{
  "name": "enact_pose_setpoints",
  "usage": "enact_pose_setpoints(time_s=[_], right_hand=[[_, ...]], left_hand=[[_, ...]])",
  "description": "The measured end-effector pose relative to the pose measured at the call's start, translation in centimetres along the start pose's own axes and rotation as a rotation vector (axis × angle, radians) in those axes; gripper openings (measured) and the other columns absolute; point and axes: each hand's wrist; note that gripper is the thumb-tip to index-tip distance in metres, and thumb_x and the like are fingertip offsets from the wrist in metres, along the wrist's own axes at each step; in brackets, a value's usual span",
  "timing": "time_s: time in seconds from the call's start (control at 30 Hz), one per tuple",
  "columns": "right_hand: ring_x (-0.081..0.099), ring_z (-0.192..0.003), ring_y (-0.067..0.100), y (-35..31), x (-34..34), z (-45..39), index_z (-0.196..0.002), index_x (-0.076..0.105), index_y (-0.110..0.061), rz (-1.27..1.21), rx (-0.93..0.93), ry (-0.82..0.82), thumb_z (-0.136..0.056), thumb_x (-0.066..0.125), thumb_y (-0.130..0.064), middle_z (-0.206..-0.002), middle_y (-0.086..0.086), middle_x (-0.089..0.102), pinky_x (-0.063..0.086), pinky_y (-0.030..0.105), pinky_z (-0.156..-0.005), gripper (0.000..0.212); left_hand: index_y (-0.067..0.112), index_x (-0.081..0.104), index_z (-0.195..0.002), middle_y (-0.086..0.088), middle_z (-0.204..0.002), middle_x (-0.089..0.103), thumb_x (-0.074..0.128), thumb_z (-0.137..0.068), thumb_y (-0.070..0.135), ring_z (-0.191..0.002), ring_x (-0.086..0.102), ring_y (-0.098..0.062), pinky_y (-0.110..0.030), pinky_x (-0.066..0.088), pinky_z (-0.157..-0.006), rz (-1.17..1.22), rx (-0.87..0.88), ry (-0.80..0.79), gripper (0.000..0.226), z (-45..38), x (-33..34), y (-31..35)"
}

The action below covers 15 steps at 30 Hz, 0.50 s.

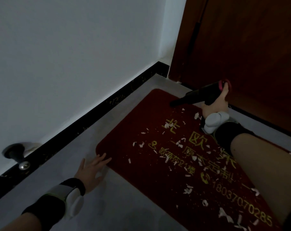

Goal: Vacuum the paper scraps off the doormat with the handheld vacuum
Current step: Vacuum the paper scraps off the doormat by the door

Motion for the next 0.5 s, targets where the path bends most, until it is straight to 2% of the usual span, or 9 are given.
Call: enact_pose_setpoints(time_s=[0.07,0.1,0.17,0.2,0.27,0.3,0.37,0.47,0.5], right_hand=[[0.044,-0.054,0.016,0.3,0.2,0.1,-0.151,-0.006,-0.027,-0.013,0.003,0.018,-0.088,0.062,-0.017,-0.08,0.009,0.055,0.047,0.036,-0.062,0.094],[0.047,-0.056,0.018,0.4,0.3,0.2,-0.152,-0.006,-0.026,-0.024,-0.012,0.013,-0.087,0.063,-0.016,-0.077,0.007,0.053,0.05,0.037,-0.063,0.095],[0.052,-0.064,0.021,0.7,0.1,0.3,-0.151,-0.005,-0.026,-0.042,-0.057,-0.028,-0.086,0.066,-0.014,-0.088,0.009,0.057,0.051,0.036,-0.065,0.098],[0.054,-0.069,0.021,0.9,-0.1,0.3,-0.151,-0.004,-0.026,-0.057,-0.068,-0.06,-0.084,0.068,-0.013,-0.1,0.014,0.06,0.048,0.033,-0.063,0.099],[0.058,-0.085,0.026,0.9,-0.4,0.5,-0.151,-0.002,-0.025,-0.096,-0.075,-0.132,-0.082,0.071,-0.009,-0.125,0.018,0.056,0.044,0.029,-0.063,0.102],[0.059,-0.096,0.031,0.8,-0.5,0.7,-0.151,0.0,-0.024,-0.106,-0.08,-0.163,-0.08,0.072,-0.007,-0.13,0.018,0.052,0.044,0.03,-0.066,0.103],[0.055,-0.111,0.034,0.6,-0.5,1.3,-0.151,0.003,-0.019,-0.099,-0.115,-0.239,-0.078,0.072,-0.001,-0.133,0.016,0.049,0.042,0.028,-0.075,0.102],[0.049,-0.109,0.021,-0.1,-0.5,2.4,-0.15,0.008,-0.012,-0.062,-0.198,-0.383,-0.078,0.07,0.004,-0.125,0.006,0.045,0.038,0.011,-0.072,0.096],[0.048,-0.11,0.02,-0.4,-0.3,2.6,-0.15,0.01,-0.012,-0.055,-0.217,-0.419,-0.078,0.07,0.004,-0.124,0.005,0.045,0.038,0.013,-0.073,0.095]], left_hand=[[0.033,-0.011,-0.146,0.01,-0.157,-0.01,0.04,-0.098,0.025,-0.146,-0.007,-0.011,-0.048,-0.008,-0.115,0.009,-0.002,-0.009,0.071,0.1,-0.1,0.2],[0.035,-0.01,-0.146,0.01,-0.157,-0.01,0.04,-0.098,0.025,-0.146,-0.007,-0.011,-0.048,-0.008,-0.115,0.014,-0.004,-0.015,0.07,0.1,-0.2,0.2],[0.037,-0.007,-0.146,0.01,-0.157,-0.01,0.04,-0.098,0.025,-0.146,-0.007,-0.011,-0.048,-0.008,-0.115,0.019,-0.002,-0.014,0.069,0.1,-0.2,0.1],[0.037,-0.007,-0.146,0.01,-0.158,-0.009,0.041,-0.097,0.025,-0.146,-0.007,-0.011,-0.048,-0.008,-0.115,0.024,-0.001,-0.007,0.069,0.1,-0.2,0.1],[0.038,-0.006,-0.146,0.01,-0.158,-0.009,0.042,-0.097,0.026,-0.146,-0.006,-0.011,-0.048,-0.007,-0.115,0.03,-0.001,-0.002,0.07,0.1,-0.1,0.1],[0.038,-0.007,-0.146,0.01,-0.158,-0.008,0.042,-0.097,0.026,-0.146,-0.006,-0.011,-0.048,-0.007,-0.115,0.03,0.0,-0.006,0.069,0.1,-0.1,0.1],[0.038,-0.007,-0.146,0.01,-0.158,-0.008,0.041,-0.098,0.028,-0.146,-0.005,-0.011,-0.047,-0.007,-0.115,0.04,-0.003,-0.01,0.068,0.2,0.0,0.1],[0.041,-0.005,-0.144,0.01,-0.158,-0.007,0.041,-0.097,0.03,-0.146,-0.004,-0.011,-0.048,-0.007,-0.115,0.046,0.001,0.006,0.067,0.1,0.0,0.1],[0.041,-0.004,-0.145,0.01,-0.158,-0.007,0.042,-0.097,0.03,-0.146,-0.004,-0.011,-0.048,-0.006,-0.115,0.049,-0.002,0.008,0.067,0.1,0.0,0.0]])
Point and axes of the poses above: each hand's wrist, its own z-axis away from the middle knuckle, its own x-axis out of the palm, y = z × x
